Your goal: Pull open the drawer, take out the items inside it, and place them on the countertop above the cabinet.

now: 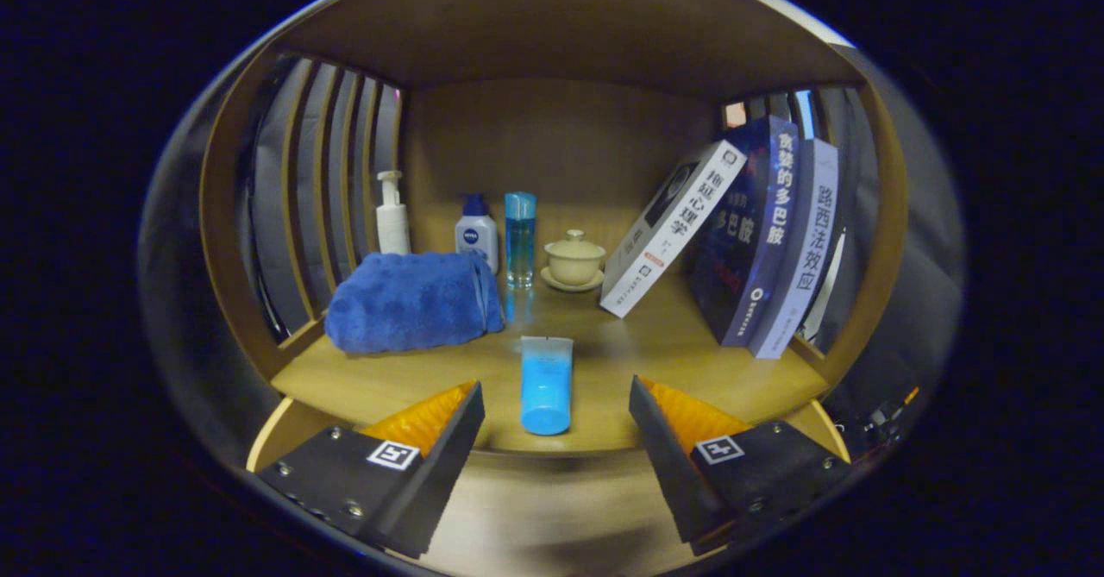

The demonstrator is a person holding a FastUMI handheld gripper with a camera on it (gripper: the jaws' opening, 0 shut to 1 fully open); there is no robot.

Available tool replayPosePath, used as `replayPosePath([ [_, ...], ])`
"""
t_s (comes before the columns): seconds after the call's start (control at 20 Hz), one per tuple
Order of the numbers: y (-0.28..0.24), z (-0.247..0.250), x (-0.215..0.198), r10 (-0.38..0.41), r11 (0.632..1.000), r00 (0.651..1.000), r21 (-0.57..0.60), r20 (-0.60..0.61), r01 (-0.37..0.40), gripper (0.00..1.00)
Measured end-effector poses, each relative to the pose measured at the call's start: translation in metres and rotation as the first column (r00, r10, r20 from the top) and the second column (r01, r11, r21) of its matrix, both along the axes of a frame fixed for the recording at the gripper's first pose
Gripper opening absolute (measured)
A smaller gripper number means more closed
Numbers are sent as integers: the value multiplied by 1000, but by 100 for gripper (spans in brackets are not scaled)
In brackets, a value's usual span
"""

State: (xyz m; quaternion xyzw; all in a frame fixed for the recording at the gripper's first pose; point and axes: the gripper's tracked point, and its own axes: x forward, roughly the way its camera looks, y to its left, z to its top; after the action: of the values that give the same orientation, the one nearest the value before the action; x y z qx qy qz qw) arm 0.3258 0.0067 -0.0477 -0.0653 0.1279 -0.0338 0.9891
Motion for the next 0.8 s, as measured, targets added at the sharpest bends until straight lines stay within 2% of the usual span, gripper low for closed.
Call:
replayPosePath([
  [0.35, 0, 54, -75, 23, 1000, 992, 10, 124, -24, 100],
  [0.55, -2, 95, -129, 8, 999, 969, 31, 247, -16, 100],
  [0.8, 5, 104, -194, 49, 999, 947, 8, 316, -54, 100],
])
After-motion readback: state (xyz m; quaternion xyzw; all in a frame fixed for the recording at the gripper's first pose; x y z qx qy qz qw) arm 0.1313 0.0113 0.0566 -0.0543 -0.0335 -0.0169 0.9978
